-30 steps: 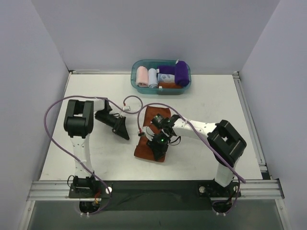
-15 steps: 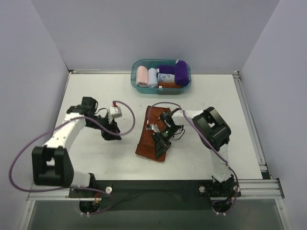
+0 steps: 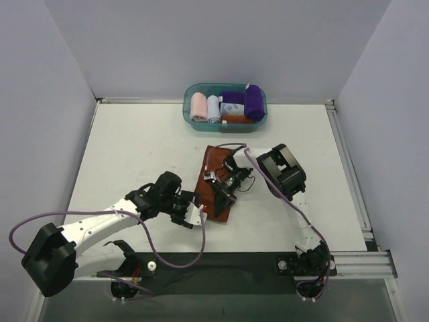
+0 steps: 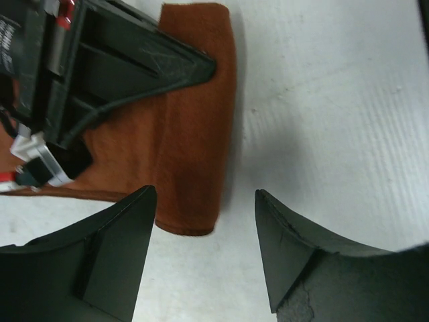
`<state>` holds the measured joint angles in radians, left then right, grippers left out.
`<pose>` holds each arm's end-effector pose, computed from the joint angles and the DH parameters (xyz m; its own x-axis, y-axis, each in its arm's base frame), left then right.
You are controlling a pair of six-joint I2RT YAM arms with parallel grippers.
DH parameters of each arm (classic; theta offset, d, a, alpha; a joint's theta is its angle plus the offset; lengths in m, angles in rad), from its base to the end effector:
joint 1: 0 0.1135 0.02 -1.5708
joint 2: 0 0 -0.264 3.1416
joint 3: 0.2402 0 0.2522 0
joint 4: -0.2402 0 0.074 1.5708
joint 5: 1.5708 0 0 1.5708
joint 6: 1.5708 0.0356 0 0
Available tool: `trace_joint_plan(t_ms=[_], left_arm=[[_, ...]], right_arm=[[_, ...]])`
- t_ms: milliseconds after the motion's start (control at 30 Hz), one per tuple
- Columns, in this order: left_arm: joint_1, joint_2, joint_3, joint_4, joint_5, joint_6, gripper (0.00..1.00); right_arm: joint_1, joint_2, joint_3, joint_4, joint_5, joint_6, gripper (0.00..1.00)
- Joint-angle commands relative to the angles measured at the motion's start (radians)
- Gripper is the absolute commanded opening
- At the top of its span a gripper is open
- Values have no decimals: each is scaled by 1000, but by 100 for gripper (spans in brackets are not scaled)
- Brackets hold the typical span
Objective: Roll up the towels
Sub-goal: Roll the towel
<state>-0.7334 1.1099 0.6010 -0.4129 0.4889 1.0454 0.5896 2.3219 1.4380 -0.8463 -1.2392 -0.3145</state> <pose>0.1444 -0.1526 0.1990 0.3969 0.6705 -0.6268 0.9142 -0.2277 0.3352 0.3040 0.2439 0.0706 -0.7630 -0.6316 -0.1378 -0.3074 0.1669 0.9368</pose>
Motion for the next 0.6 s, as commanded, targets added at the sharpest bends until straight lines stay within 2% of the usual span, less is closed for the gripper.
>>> trace_joint_plan(t_ms=[0,233,333,500,567], left_arm=[[-49,39,-6,207,-88,61,71],[-129,211,19,280,-130,64,66],[-129,260,22,267,-139,65,60],[-147,306,55,159,-119,9,27],[-147,332,86,96,-90,-22,20]], right_arm=[[-4,53,42,-109,55,-49,0],[-11,100,94,-165,61,-70,0],[-25,113,124,-178,84,-74,0],[-42,136,191,-241,119,-101,0],[-50,91,167,-231,132,-121,5]])
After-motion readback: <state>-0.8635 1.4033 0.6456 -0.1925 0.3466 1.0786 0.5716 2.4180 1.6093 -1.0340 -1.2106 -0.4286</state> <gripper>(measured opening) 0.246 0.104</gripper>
